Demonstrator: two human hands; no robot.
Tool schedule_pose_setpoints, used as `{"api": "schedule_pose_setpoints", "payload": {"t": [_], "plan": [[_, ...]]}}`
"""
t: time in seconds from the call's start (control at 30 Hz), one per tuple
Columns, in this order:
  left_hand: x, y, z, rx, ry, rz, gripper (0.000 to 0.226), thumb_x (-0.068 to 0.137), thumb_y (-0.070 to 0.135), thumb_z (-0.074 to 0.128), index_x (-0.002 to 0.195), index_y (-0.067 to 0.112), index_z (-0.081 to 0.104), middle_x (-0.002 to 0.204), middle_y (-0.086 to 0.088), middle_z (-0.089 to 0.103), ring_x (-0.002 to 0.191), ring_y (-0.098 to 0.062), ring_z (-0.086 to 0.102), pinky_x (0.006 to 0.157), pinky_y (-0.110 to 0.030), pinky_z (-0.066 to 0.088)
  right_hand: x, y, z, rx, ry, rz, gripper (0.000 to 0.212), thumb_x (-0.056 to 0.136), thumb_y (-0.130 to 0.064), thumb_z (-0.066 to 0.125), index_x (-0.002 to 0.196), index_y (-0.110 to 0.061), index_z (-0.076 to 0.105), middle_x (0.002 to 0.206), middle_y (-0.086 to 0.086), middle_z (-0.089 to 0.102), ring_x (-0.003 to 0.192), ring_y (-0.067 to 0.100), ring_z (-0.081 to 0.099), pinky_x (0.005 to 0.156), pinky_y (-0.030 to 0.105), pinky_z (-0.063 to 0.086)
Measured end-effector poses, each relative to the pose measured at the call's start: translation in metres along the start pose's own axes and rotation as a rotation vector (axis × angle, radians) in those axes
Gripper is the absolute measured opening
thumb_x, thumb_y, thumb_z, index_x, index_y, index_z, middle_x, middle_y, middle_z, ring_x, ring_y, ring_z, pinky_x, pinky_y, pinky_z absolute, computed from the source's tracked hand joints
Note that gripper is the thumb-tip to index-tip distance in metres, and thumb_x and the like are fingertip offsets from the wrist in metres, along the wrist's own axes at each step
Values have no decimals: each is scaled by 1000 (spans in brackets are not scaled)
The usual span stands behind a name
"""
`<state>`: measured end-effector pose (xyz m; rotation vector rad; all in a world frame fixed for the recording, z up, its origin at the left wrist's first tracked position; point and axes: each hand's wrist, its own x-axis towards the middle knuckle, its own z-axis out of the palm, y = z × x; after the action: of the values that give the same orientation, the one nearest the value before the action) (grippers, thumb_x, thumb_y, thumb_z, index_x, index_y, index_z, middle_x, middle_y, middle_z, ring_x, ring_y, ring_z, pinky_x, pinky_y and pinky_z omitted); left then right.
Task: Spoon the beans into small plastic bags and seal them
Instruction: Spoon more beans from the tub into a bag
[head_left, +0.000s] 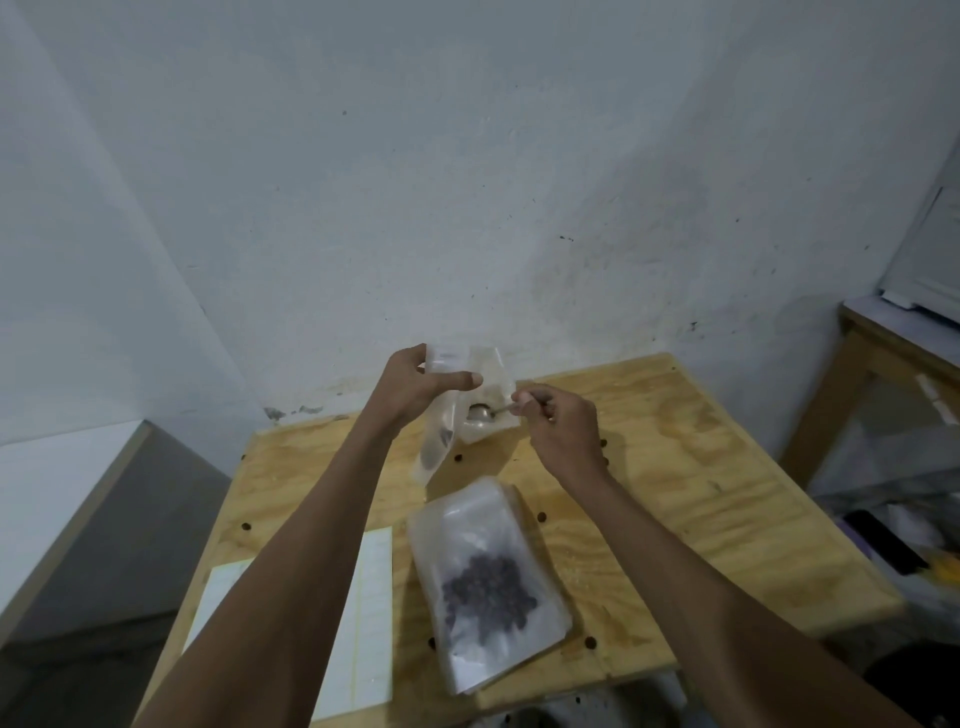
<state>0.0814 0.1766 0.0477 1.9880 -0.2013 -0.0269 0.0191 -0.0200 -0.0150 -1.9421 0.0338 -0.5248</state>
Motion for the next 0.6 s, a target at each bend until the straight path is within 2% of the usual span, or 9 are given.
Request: {"api": "schedule_pose_setpoints", "payload": {"t": [0.1, 0.2, 0.23, 0.3, 0.37, 0.43, 0.53, 0.6], "plan": [[5, 5, 5, 66, -2, -1, 51, 62, 42, 91, 94, 7, 73, 92, -10, 75, 82, -25, 73, 77, -45, 60, 1, -2, -1, 146, 13, 213, 33, 100, -19, 56, 73, -30, 72, 73, -7, 77, 66, 13, 68, 71, 36, 58], [9, 13, 8, 103, -17, 12, 35, 71, 34, 89, 89, 8, 73, 85, -6, 73, 71, -15, 68, 67, -33, 55, 7, -7, -5, 321, 30, 400, 30, 99, -12, 53, 78, -9, 74, 72, 5, 78, 53, 18, 61, 56, 33, 54], [11, 16, 8, 114, -27, 18, 35, 72, 35, 89, 89, 8, 73, 84, -5, 73, 70, -14, 68, 67, -32, 55, 8, -8, -7, 390, 37, 467, 27, 97, -9, 52, 81, -3, 72, 71, 9, 77, 50, 18, 59, 51, 30, 51], [14, 18, 9, 120, -44, 14, 47, 66, 43, 90, 91, 5, 74, 87, -10, 74, 74, -21, 71, 68, -35, 56, 9, -8, -9, 468, 42, 560, 22, 91, -4, 51, 84, 3, 70, 72, 14, 77, 49, 20, 56, 47, 27, 48], [19, 20, 10, 142, -63, -21, 67, 54, 56, 88, 93, 3, 74, 91, -13, 75, 82, -31, 72, 70, -40, 57, 8, -6, -10, 473, 26, 582, 22, 92, -4, 52, 84, 2, 71, 73, 15, 77, 49, 19, 57, 45, 24, 47], [23, 18, 10, 190, -88, -70, 83, 45, 65, 87, 91, -3, 72, 84, -14, 72, 77, -35, 70, 66, -41, 53, 7, -5, -10, 429, -22, 541, 23, 94, -6, 51, 85, 1, 72, 74, 14, 77, 51, 18, 59, 46, 24, 49], [28, 16, 12, 249, -95, -114, 80, 42, 69, 86, 81, 1, 69, 75, -5, 58, 67, -23, 55, 63, -37, 40, 8, -3, -11, 454, -92, 503, 23, 96, -7, 51, 89, 1, 72, 77, 16, 77, 55, 20, 60, 54, 29, 51], [28, 15, 13, 272, -103, -115, 79, 49, 64, 87, 85, -4, 69, 76, -6, 59, 67, -20, 56, 63, -35, 40, 10, -1, -11, 489, -69, 562, 22, 95, -6, 51, 89, 3, 70, 76, 18, 77, 53, 20, 59, 51, 27, 49]]}}
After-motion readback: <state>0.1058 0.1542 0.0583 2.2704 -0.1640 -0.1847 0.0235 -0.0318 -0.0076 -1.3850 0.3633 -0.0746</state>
